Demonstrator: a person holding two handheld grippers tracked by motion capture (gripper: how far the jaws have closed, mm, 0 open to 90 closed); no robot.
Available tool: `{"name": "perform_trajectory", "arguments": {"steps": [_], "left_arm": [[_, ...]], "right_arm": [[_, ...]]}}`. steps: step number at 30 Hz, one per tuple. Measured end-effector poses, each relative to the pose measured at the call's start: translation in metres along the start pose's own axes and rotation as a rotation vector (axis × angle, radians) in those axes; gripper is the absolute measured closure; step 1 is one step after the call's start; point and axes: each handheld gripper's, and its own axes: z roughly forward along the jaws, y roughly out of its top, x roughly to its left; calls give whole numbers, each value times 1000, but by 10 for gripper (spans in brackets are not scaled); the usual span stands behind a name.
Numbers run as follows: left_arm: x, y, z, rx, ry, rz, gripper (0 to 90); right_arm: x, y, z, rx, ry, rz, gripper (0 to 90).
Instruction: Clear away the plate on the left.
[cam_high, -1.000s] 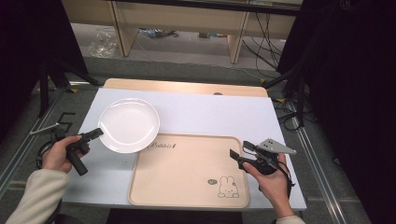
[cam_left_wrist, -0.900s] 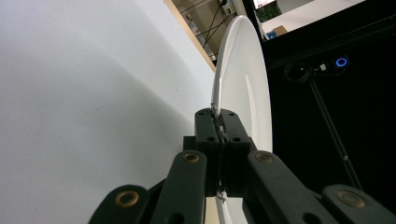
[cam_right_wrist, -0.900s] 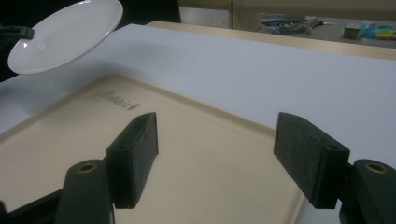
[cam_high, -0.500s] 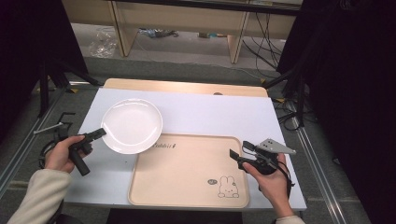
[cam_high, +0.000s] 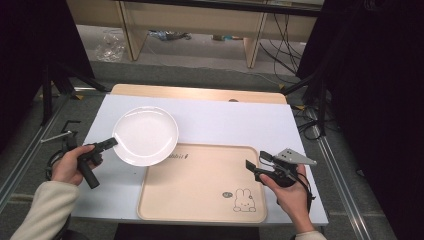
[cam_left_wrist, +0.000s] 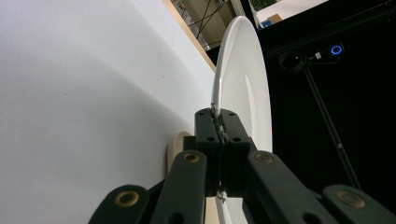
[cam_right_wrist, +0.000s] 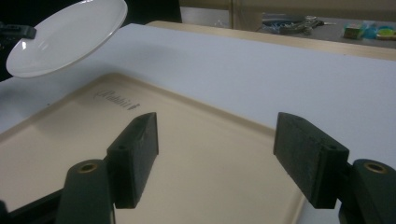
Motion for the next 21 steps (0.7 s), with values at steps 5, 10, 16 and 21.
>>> {"name": "perform_trajectory", "arguments": {"steps": [5, 10, 16, 21], "left_arm": [[-3, -2, 3, 11, -1, 1, 877], [-5, -5, 6, 15, -17, 1, 876], [-7, -7, 8, 26, -9, 1, 876], [-9, -10, 12, 44, -19, 5, 876]], "right_arm": [[2, 0, 0, 6, 2, 23, 318], [2, 0, 0, 9, 1, 25, 318], [1, 0, 0, 10, 16, 21, 319], [1, 0, 0, 5, 13, 17, 319]]}}
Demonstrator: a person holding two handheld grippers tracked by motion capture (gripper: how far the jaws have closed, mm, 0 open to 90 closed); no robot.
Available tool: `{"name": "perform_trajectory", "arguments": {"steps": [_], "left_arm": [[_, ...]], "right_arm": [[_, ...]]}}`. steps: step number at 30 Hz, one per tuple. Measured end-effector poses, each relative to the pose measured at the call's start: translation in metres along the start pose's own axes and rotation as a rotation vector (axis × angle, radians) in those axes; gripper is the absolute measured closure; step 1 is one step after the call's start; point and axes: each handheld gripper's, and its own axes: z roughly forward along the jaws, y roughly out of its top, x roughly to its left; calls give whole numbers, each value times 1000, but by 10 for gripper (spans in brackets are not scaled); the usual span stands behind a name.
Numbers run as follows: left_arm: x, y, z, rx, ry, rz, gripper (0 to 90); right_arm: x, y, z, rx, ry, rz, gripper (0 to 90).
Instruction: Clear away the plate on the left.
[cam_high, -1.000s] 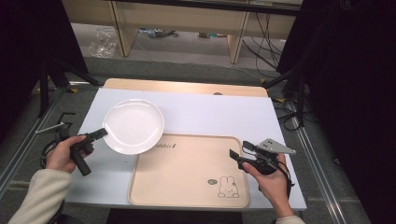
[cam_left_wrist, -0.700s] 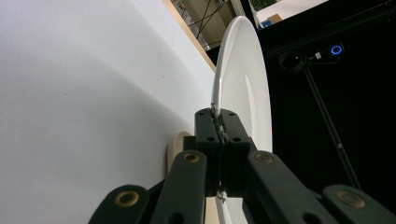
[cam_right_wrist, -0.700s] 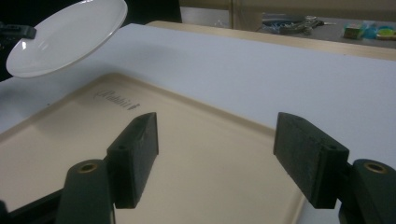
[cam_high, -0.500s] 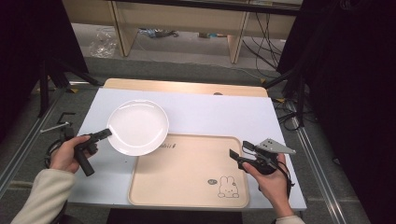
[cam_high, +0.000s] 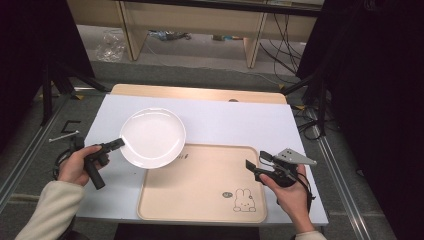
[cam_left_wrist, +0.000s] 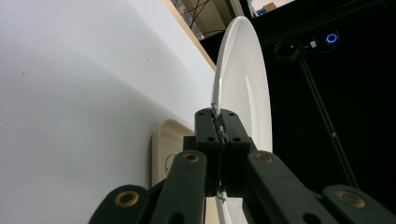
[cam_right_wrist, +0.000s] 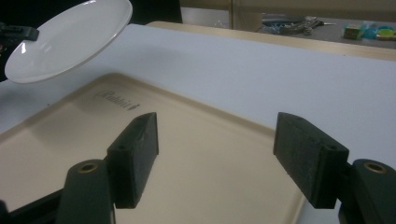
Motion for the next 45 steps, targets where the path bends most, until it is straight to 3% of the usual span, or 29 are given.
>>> {"name": "perform_trajectory", "arguments": {"steps": [2, 5, 14, 17, 18, 23, 29, 31, 45], "left_arm": [[1, -1, 1, -11, -24, -3, 876], [-1, -2, 2, 10, 1, -4, 877], [-3, -6, 7, 11, -20, -4, 876], [-4, -7, 8, 30, -10, 3, 877], [-5, -7, 9, 27, -15, -2, 877], [-6, -10, 11, 26, -28, -4, 876], [-7, -12, 13, 52, -8, 4, 876], [-8, -13, 15, 40, -27, -4, 876], [-11, -19, 21, 76, -17, 6, 877]], "right_arm": [[0, 0, 0, 0, 0, -2, 319], [0, 0, 0, 4, 3, 4, 319], [1, 0, -1, 7, 6, 14, 320], [0, 0, -1, -4, -10, -13, 320], [1, 0, -1, 8, 7, 12, 320], [1, 0, -1, 7, 5, 13, 320], [1, 0, -1, 7, 8, 13, 320], [1, 0, -1, 7, 8, 13, 320], [0, 0, 0, 4, 3, 4, 320]]}}
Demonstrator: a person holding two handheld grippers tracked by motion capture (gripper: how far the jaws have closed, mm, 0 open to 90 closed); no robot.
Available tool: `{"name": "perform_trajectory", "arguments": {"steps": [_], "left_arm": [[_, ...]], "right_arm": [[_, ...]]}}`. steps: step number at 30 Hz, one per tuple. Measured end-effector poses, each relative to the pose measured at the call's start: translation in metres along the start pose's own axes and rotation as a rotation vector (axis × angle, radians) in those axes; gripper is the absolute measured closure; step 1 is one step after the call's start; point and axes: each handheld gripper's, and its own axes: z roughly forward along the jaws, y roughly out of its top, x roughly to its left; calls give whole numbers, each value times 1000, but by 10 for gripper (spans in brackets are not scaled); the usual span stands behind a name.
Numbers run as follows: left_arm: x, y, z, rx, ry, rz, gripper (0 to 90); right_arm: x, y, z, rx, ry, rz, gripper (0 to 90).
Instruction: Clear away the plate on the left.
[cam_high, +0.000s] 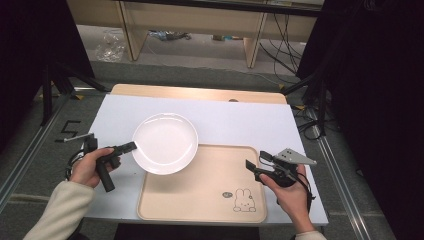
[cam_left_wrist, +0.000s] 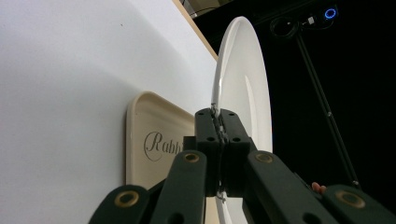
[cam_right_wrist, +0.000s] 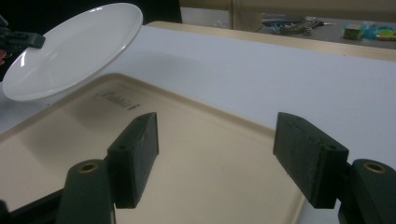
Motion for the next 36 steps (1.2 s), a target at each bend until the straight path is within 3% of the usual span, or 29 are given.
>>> {"name": "perform_trajectory", "arguments": {"steps": [4, 6, 11, 14, 21, 22, 36], "left_arm": [[0, -2, 3, -4, -12, -3, 877], [-2, -2, 3, 12, 6, 0, 876], [-2, -4, 5, 19, 3, 3, 876], [-3, -5, 7, 9, -15, 1, 876], [-4, -7, 9, 32, -1, 4, 876], [-3, -8, 10, 19, -17, 3, 876], [-7, -12, 17, 50, -5, -1, 876]], "right_arm": [[0, 0, 0, -2, -1, -2, 320], [0, 0, 0, -1, -1, -1, 320], [0, 0, 0, 1, 1, 6, 320], [1, 0, 0, 3, 1, 6, 321], [0, 0, 0, -2, -1, -2, 321], [0, 0, 0, -1, -1, 3, 321], [1, 0, 0, 2, 0, 7, 321]]}}
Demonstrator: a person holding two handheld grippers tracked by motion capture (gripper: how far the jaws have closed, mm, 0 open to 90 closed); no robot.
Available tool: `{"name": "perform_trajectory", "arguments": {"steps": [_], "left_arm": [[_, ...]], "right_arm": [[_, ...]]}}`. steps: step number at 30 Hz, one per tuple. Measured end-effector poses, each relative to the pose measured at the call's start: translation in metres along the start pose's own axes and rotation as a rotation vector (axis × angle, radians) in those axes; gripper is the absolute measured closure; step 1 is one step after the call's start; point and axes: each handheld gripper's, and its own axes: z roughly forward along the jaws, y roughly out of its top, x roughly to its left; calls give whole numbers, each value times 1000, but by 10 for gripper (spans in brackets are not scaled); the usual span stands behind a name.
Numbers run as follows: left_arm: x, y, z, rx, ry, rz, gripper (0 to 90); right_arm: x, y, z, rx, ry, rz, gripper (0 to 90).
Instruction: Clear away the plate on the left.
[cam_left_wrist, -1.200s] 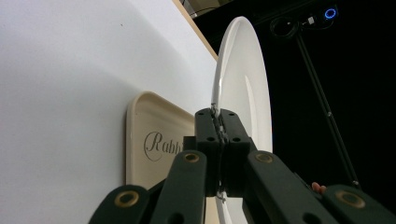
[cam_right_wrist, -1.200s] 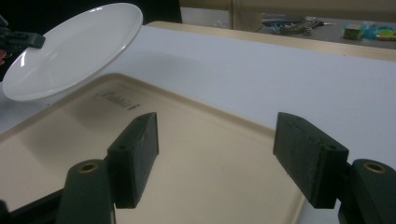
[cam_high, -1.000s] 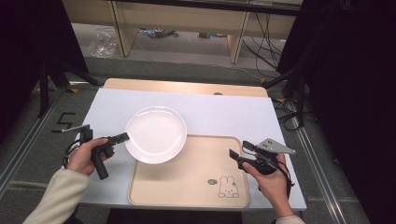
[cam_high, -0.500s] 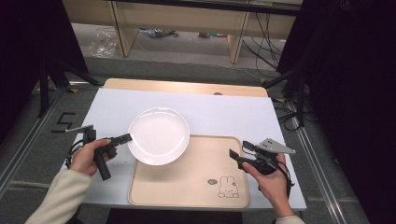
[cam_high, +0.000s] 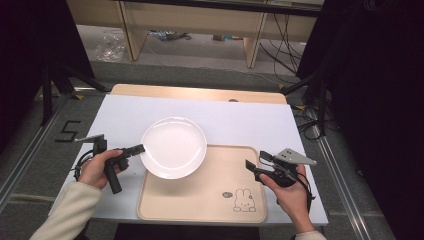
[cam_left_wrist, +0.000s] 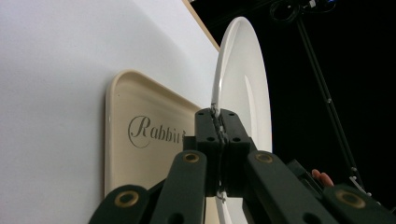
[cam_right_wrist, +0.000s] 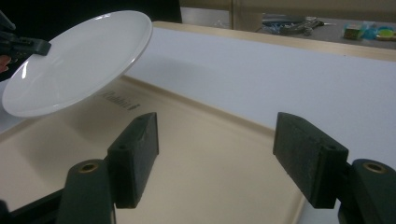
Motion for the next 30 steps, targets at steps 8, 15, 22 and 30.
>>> {"name": "perform_trajectory", "arguments": {"steps": [8, 15, 22, 30], "left_arm": [[0, -2, 4, 12, -2, 10, 876], [-2, -6, 9, 26, -6, 14, 876], [-4, -8, 12, 38, -6, 7, 876], [-5, -11, 16, 48, -6, 11, 876]], "right_arm": [[0, 0, 0, -1, 0, 1, 321], [0, 0, 0, -8, 12, 5, 321], [0, 0, 0, -9, 12, 6, 321], [0, 0, 0, -8, 12, 5, 321]]}}
